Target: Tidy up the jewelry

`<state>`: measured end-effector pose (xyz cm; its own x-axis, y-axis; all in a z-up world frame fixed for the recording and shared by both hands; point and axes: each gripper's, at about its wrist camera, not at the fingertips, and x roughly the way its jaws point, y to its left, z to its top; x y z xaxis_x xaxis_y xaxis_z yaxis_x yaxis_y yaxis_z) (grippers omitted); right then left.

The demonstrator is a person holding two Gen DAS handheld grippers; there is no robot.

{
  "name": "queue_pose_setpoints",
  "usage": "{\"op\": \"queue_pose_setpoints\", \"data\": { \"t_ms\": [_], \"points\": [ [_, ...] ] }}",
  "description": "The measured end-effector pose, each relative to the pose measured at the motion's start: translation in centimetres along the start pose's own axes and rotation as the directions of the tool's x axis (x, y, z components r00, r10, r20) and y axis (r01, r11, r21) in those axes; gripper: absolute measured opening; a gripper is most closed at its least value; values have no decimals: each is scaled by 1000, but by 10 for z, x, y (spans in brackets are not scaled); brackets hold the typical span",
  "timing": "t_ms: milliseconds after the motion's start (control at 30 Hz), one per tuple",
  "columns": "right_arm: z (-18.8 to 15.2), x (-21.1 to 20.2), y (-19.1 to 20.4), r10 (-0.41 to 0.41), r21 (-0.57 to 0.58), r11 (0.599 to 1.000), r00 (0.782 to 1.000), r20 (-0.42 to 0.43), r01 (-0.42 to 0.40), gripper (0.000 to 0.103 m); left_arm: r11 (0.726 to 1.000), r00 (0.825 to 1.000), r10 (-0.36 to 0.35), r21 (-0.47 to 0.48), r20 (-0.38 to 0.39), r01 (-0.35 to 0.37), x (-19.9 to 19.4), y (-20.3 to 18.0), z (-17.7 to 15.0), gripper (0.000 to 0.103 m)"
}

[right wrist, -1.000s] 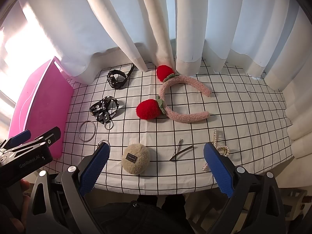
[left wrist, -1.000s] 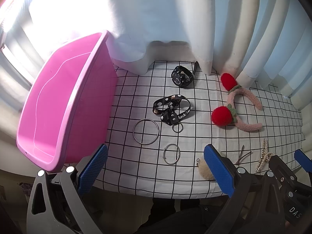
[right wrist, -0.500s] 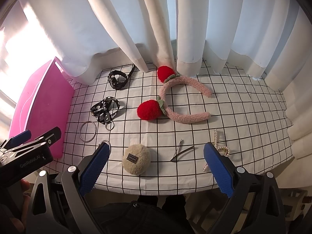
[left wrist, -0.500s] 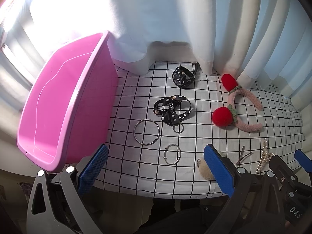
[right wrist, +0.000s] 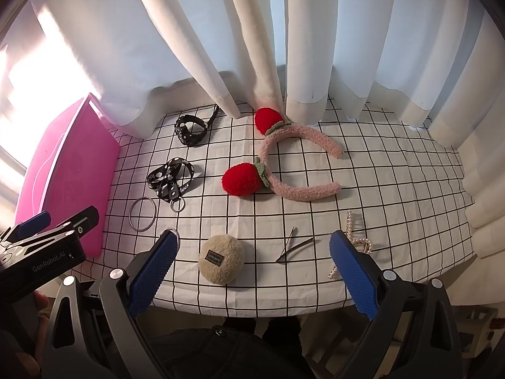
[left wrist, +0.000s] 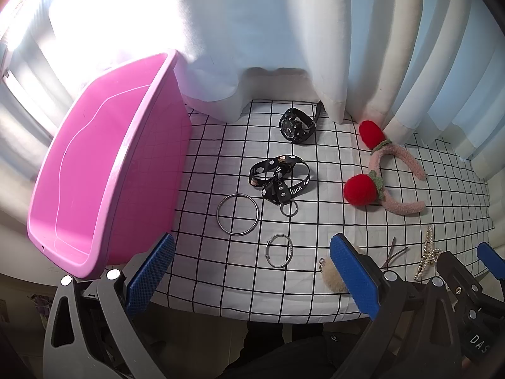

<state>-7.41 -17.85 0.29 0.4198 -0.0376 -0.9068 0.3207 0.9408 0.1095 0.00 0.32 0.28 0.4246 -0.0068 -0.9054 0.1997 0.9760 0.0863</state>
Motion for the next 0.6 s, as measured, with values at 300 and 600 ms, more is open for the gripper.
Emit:
{"op": "queue_pose_setpoints", "data": {
  "t_ms": [300,600],
  "points": [
    [1,0,-2,2,3,1000,1000,3,-2,93,1000,1000,0,-5,-2,0,1,2,1,97],
    [-13,0,-50,6,87,996,1000,12,-7,93,999,1000,11,32,-10,-10,12,-20,-13,97]
  ]
}}
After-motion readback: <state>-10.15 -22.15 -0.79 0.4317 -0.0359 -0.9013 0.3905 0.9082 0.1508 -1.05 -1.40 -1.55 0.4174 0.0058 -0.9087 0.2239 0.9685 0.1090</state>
